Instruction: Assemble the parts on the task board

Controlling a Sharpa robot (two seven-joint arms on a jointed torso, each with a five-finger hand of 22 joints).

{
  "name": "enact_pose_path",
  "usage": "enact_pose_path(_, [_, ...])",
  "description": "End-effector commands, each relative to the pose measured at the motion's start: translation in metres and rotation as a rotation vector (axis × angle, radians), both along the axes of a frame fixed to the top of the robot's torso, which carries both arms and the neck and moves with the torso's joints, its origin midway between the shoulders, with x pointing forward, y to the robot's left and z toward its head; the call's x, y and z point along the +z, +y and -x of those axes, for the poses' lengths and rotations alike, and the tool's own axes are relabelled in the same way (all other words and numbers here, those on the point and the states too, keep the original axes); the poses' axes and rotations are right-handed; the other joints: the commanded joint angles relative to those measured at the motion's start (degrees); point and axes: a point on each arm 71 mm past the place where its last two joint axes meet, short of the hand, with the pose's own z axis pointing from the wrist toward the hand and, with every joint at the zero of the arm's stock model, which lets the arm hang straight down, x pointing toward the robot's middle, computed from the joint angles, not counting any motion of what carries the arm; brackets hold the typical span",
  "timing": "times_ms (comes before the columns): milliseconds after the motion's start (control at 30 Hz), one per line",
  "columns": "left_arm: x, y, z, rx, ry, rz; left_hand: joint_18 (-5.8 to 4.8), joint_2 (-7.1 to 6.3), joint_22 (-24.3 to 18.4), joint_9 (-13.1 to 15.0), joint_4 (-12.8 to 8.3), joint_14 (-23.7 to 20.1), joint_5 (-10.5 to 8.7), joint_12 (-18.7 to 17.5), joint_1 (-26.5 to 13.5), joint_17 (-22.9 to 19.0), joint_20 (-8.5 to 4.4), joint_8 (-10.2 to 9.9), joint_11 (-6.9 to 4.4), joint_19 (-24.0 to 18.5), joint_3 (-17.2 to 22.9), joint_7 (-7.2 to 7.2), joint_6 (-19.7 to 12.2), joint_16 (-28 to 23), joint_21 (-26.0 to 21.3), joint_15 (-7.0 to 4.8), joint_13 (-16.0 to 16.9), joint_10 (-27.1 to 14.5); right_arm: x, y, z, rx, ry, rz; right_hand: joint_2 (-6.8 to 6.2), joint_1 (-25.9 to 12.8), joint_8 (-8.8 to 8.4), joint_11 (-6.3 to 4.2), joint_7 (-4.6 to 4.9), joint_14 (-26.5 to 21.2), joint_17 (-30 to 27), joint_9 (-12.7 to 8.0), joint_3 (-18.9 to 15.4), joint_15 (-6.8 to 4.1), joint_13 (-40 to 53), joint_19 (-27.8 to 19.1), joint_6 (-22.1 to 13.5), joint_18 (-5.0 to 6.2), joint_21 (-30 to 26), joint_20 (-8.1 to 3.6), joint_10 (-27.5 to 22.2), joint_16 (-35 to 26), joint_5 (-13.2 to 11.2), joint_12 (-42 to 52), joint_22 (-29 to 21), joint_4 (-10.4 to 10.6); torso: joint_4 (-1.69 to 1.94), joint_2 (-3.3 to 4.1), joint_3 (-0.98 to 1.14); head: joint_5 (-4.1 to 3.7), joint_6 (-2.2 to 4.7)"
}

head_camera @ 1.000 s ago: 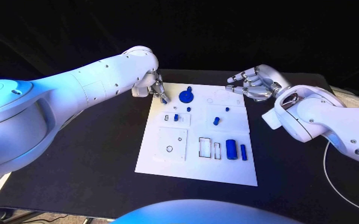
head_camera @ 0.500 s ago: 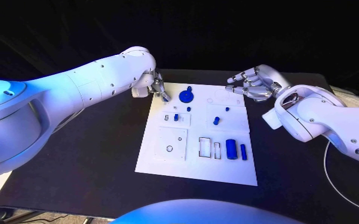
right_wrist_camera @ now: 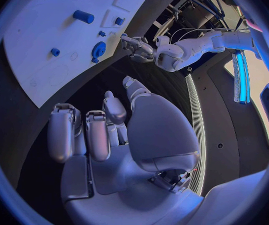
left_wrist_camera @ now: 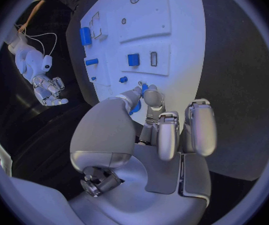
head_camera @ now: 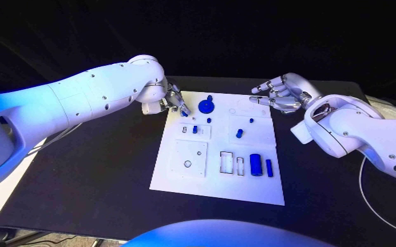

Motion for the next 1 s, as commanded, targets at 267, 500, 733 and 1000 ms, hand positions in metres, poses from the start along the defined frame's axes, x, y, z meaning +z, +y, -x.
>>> enact_pose_path(267, [-0.009,-0.003,0.016,-0.031,-0.091,-0.016,-0.68,-0.48,8.3,0.5,-6.4,5.9,0.12,0.8,-1.2,15.1,-0.06,1.0,-0.2,2.1,7.4,-0.92,0.3,0.2,0.4,-0.29,0.6,1.0,-0.002,0.001,0.002,0.02,0.016,0.011,0.44,0.0,0.18,-0.15,-0.11,4.3,7.0,0.1,-0.3,-0.06,0.0,0.2,0.4,-0.05,-0.1,-0.25,0.3,-0.1,0.0,0.1,-0.1,0.0,0.59,-0.3,-0.1,0.07,-0.48])
enact_pose_path(500, [-0.016,-0.004,0.022,-0.062,-0.11,-0.047,-0.72,-0.52,8.4,0.6,-6.4,5.9,0.14,0.8,-1.5,15.1,-0.18,1.5,-0.33,2.1,8.0,-1.04,0.3,0.2,0.6,-0.4,0.4,1.0,-0.003,0.001,0.002,0.022,0.017,0.011,0.44,0.0,0.18,-0.15,-0.11,4.3,7.0,0.1,-0.3,-0.06,0.0,0.2,0.4,-0.05,-0.1,-0.25,0.3,-0.1,0.0,0.1,-0.1,0.0,0.58,-0.23,-0.16,0.23,-0.55])
enact_pose_path(733, [-0.021,-0.006,0.025,-0.082,-0.106,-0.066,-0.76,-0.77,8.6,0.6,-6.6,5.9,0.12,1.0,-1.7,15.1,-0.27,1.8,-0.39,2.2,8.4,-1.11,0.3,0.2,0.7,-0.49,0.6,1.2,-0.003,0.002,0.002,0.023,0.018,0.011,0.44,0.0,0.18,-0.15,-0.11,4.3,7.0,0.1,-0.3,-0.06,0.0,0.2,0.4,-0.05,-0.1,-0.25,0.3,-0.1,0.0,0.1,-0.1,0.0,0.45,-0.23,-0.09,0.45,-0.64])
enact_pose_path(1000, [-0.026,-0.008,0.028,-0.104,-0.078,-0.081,-0.76,-0.84,8.6,0.6,-6.5,5.9,0.11,1.0,-1.8,15.1,-0.29,1.9,-0.41,2.2,8.5,-1.13,0.3,0.2,0.7,-0.5,0.7,1.3,-0.004,0.002,0.002,0.024,0.02,0.011,0.44,0.0,0.18,-0.15,-0.11,4.3,7.0,0.1,-0.3,-0.06,0.0,0.2,0.4,-0.05,-0.1,-0.25,0.3,-0.1,0.0,0.1,-0.1,0.0,0.48,-0.22,-0.06,0.46,-0.77])
